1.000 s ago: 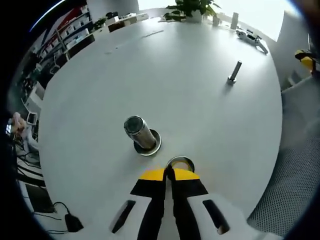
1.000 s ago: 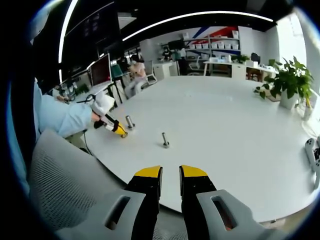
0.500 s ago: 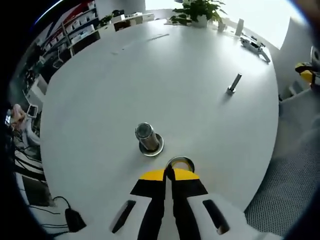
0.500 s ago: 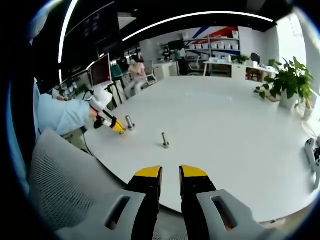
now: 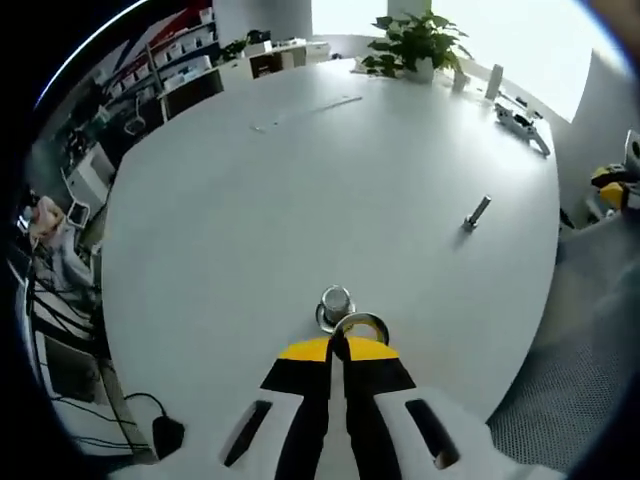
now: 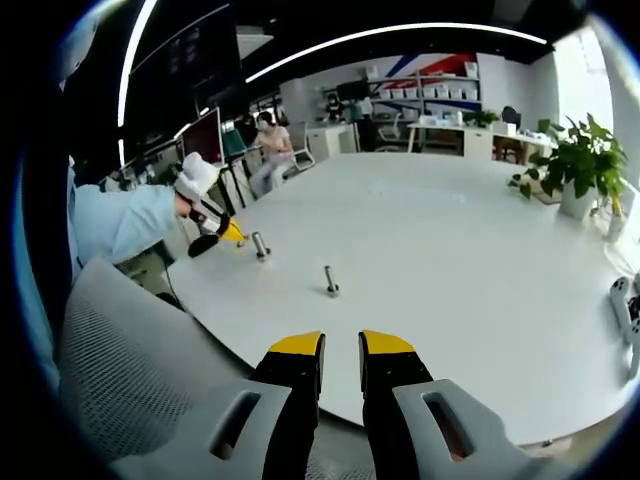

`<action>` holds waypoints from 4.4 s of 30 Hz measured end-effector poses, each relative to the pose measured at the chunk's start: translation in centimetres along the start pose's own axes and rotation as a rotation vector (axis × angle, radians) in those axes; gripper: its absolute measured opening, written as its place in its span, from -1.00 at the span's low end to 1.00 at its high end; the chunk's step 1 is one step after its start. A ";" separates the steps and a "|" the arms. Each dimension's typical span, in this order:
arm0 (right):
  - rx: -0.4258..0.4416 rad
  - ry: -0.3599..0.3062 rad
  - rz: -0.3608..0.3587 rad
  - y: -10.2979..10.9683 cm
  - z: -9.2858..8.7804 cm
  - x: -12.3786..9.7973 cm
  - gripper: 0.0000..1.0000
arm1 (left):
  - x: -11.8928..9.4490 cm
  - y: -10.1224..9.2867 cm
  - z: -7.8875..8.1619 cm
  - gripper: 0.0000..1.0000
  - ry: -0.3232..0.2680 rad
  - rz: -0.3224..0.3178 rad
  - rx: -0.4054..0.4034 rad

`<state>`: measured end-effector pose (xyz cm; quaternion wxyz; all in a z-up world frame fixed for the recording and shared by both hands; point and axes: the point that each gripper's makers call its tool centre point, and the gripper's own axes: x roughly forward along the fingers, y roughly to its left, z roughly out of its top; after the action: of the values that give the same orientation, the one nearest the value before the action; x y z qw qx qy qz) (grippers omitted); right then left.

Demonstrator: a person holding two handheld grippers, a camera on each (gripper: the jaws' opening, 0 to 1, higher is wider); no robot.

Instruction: Place the washer onto the threaded stud by aligning its center hole with the stud, sliding it down to the base, and recovering from edge contact or off-axis alignment until the washer reaches the visible bottom stop.

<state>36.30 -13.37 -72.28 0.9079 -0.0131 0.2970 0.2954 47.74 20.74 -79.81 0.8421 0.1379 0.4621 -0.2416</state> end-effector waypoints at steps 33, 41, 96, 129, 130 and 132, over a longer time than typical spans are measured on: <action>0.007 -0.007 -0.005 -0.1 0.1 -0.1 -0.68 | 1.7 1.1 1.8 -0.97 0.045 -0.007 -0.028; 0.007 -0.006 -0.005 -0.1 0.0 -0.1 -0.68 | 1.8 1.4 1.5 -0.96 0.052 0.001 -0.068; -0.018 -0.026 -0.005 0.0 0.2 -0.4 -0.67 | -12.0 -2.3 3.9 -0.88 -0.358 0.091 -0.180; -0.029 -0.019 0.014 -0.2 -0.6 -0.8 -0.66 | -18.8 -9.6 1.9 0.49 -0.871 0.173 -0.273; -0.029 -0.019 0.014 -0.3 -0.6 -0.8 -0.66 | -18.9 -9.5 1.8 0.51 -0.865 0.182 -0.269; -0.028 -0.019 0.011 -0.3 -0.6 -0.8 -0.66 | -19.1 -9.1 1.4 0.52 -0.856 0.191 -0.278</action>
<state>35.63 -14.16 -72.43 0.9088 -0.0213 0.2845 0.3045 35.16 17.71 -62.95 0.9861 -0.0466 0.0858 -0.1341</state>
